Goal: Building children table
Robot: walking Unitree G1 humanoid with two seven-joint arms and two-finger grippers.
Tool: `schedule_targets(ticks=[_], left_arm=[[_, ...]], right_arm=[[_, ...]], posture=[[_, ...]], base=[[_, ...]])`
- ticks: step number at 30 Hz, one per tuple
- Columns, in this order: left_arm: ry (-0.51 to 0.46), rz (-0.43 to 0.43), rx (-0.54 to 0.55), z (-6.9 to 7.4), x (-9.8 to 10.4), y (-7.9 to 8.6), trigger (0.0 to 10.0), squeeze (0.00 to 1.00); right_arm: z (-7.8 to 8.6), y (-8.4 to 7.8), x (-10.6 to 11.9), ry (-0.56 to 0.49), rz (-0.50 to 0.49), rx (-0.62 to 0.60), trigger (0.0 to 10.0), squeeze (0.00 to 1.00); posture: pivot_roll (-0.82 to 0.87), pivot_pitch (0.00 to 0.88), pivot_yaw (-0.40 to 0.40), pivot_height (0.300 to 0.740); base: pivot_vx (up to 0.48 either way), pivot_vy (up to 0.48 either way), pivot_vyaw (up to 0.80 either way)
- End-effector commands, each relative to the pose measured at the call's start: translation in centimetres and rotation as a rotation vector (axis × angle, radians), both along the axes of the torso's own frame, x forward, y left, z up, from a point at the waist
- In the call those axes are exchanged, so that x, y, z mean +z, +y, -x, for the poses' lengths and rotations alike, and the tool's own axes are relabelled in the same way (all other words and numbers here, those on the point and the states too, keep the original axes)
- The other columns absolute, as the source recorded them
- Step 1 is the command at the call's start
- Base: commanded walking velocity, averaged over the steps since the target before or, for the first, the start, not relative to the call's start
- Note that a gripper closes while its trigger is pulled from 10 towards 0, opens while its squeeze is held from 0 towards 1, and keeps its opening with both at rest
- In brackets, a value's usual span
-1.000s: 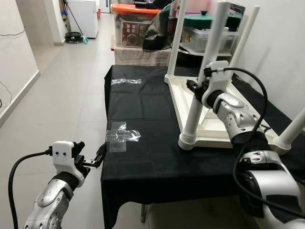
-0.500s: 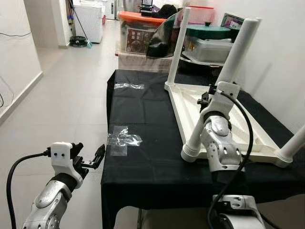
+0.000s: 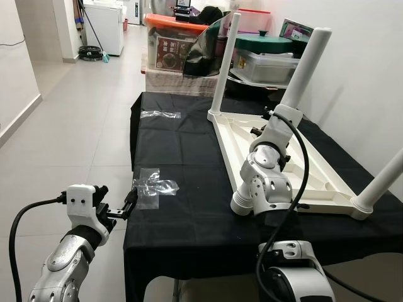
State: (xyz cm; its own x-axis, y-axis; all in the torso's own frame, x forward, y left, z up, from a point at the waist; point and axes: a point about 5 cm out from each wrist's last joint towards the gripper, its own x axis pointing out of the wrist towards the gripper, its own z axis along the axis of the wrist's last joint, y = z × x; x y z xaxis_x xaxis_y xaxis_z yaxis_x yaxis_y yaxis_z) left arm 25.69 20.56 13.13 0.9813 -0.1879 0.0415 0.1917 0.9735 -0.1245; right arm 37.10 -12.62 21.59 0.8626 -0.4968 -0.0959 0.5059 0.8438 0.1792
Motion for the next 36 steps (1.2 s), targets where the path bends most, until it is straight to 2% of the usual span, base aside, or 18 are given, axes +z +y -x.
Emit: schedule_targets(ticks=[1,5,6,7,8,21,36], left_arm=[[0.017,0.003,0.006,0.0,-0.5,-0.1,10.0,0.00],[0.018,0.006,0.007,0.0,-0.6,-0.2,10.0,0.00],[0.019,0.006,0.006,0.0,-0.6,-0.2,10.0,0.00],[0.019,0.006,0.006,0.0,-0.6,-0.2,10.0,0.00],[0.019,0.006,0.005,0.0,-0.6,-0.3,10.0,0.00],[0.016,-0.002,0.004,0.0,-0.5,-0.1,10.0,0.00],[0.016,-0.003,-0.008,-0.1,-0.5,-0.3,10.0,0.00]], right_arm=[[1.0,-1.1,-5.2,0.210,-0.115,-0.068,0.0,0.00],[1.1,-1.1,-5.0,0.208,-0.113,-0.072,0.0,0.00],[1.0,-0.9,-4.8,0.200,-0.117,-0.067,2.1,0.00],[1.0,-0.9,-4.8,0.200,-0.117,-0.067,2.1,0.00],[0.9,-0.7,-4.5,0.185,-0.122,-0.057,10.0,0.00],[1.0,-0.5,-2.9,0.159,-0.169,-0.049,10.0,0.00],[1.2,-0.3,-2.2,0.137,-0.203,-0.024,10.0,0.00]], posture=[[0.06,0.000,-0.114,0.740],[0.06,0.000,-0.111,0.740],[0.06,0.000,-0.111,0.740],[0.06,0.000,-0.111,0.740],[0.06,0.000,-0.112,0.740],[0.06,0.000,-0.110,0.740],[0.06,0.000,-0.105,0.740]], base=[[0.000,0.000,0.00],[0.000,0.000,0.00],[0.000,0.000,0.00],[0.000,0.000,0.00],[0.000,0.000,0.00],[0.000,0.000,0.00],[0.000,0.000,0.00]])
